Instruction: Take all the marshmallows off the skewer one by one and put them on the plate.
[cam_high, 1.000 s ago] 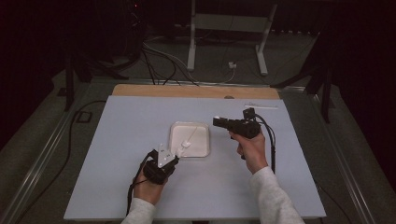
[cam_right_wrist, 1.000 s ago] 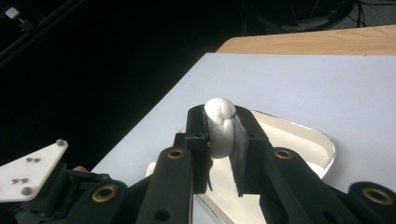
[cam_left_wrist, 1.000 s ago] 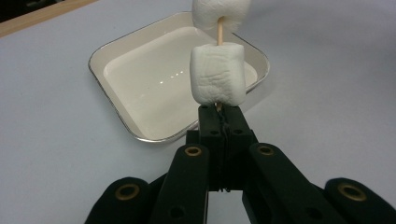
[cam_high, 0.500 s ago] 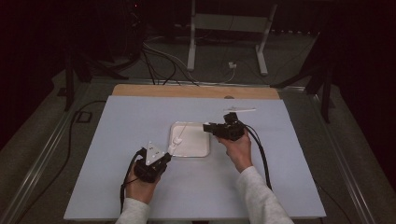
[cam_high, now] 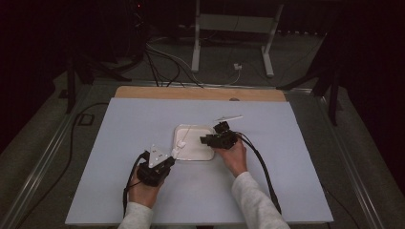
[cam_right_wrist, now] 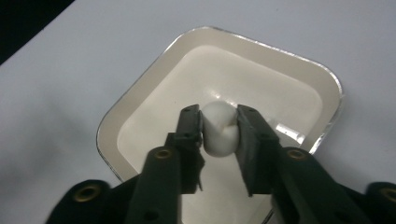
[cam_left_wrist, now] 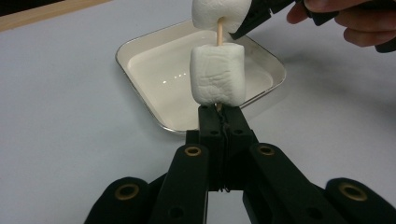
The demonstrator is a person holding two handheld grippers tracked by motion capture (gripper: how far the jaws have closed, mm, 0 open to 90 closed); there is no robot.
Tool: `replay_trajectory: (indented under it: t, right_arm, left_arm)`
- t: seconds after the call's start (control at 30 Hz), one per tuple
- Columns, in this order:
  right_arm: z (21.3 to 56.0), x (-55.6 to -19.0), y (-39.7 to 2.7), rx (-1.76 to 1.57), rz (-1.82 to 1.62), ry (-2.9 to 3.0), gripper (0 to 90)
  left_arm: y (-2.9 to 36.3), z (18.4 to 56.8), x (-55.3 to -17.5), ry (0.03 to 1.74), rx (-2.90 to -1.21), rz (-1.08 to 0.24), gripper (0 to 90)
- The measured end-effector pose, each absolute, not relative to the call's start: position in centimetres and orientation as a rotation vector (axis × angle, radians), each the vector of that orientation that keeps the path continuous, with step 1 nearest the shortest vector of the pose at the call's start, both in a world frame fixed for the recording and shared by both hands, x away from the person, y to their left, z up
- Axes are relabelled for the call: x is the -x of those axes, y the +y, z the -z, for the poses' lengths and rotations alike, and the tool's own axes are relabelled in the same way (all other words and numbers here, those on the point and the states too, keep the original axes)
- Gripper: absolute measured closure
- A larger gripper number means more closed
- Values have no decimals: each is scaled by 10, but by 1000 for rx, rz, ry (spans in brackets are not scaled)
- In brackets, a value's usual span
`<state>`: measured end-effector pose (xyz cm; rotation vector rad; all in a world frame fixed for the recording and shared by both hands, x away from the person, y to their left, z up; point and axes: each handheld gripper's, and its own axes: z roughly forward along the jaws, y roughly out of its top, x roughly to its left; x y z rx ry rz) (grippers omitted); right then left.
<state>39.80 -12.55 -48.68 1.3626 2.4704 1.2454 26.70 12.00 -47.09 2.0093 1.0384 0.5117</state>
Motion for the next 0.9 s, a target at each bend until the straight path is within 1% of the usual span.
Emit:
replay_trajectory:
  t: [0.07,0.17,0.3,0.43,0.6,0.8,0.9]
  right_arm:
    - [488,-398,-124,-1360,-1234,2489,556]
    - [490,-398,-123,-1355,-1212,2504,470]
    - [485,-395,-126,-1377,-1289,2497,351]
    - [472,-389,-128,-1356,-1416,2480,267]
    - [460,-378,-127,-1297,-1565,2506,197]
    - [453,-372,-123,-1261,-1662,2521,194]
    - [452,-370,-118,-1240,-1702,2544,212]
  left_arm:
    - [120,471,-267,1039,-2014,-510,900]
    - [119,472,-268,1040,-2015,-510,900]
    - [119,473,-269,1042,-2016,-509,900]
    - [119,474,-269,1049,-2015,-507,900]
    - [119,475,-270,1052,-2013,-506,900]
    - [116,476,-271,1045,-2020,-504,900]
    - [114,476,-271,1043,-2019,-500,900]
